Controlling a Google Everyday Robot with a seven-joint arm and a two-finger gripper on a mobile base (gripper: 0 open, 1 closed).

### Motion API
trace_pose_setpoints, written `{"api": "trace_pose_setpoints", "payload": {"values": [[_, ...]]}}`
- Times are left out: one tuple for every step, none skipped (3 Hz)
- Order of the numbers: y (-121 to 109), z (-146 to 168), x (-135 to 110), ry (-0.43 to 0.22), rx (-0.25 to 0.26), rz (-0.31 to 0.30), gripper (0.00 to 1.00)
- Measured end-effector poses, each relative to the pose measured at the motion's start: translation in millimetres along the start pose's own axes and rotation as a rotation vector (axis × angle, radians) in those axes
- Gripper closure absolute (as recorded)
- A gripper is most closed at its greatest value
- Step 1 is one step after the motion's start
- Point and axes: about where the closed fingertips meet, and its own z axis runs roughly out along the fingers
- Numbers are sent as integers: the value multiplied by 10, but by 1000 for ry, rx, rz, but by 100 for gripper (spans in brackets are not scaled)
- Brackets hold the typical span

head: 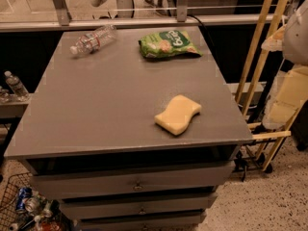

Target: Move sponge near green rice chip bag

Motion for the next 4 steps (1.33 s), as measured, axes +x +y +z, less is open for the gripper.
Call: {"api": "trace_pose_setpoints", "payload": {"values": [[0, 0, 0, 0, 0, 0, 0], [-51, 95, -61, -20, -29, -37, 0], [-249, 483, -370, -135, -84, -144, 0], [-387, 996, -724, -248, -154, -269, 0]]}}
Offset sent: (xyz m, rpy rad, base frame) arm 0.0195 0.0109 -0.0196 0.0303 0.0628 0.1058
